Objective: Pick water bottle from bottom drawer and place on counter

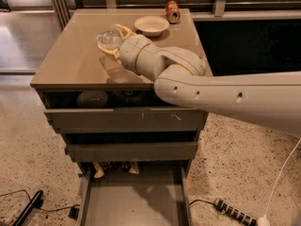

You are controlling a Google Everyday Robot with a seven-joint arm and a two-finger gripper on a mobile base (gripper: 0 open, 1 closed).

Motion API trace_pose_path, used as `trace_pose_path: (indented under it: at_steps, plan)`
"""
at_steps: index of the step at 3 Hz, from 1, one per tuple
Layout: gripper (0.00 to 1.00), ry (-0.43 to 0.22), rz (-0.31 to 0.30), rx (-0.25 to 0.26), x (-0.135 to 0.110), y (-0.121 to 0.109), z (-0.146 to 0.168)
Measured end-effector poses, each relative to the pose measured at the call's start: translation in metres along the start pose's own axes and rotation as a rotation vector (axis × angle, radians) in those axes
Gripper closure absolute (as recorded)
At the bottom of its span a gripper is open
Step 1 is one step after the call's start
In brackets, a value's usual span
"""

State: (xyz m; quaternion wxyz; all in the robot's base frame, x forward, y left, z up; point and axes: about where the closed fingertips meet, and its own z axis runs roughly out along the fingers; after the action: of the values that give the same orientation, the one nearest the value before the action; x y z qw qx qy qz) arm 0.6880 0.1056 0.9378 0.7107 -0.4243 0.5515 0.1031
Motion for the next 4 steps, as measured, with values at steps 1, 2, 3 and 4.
trace_pose_path:
  at_steps: [1, 2, 3, 4]
  plan:
    - [1.00, 0.023, 0.027, -0.079, -0.0070, 0.0169, -0.0169]
    - [1.00, 0.021, 0.034, -0.084, -0.0087, 0.0184, -0.0165]
    - [1.00, 0.008, 0.043, -0.098, -0.0129, 0.0189, -0.0155]
    - [1.00, -0.005, 0.081, -0.126, -0.0081, 0.0265, -0.0142]
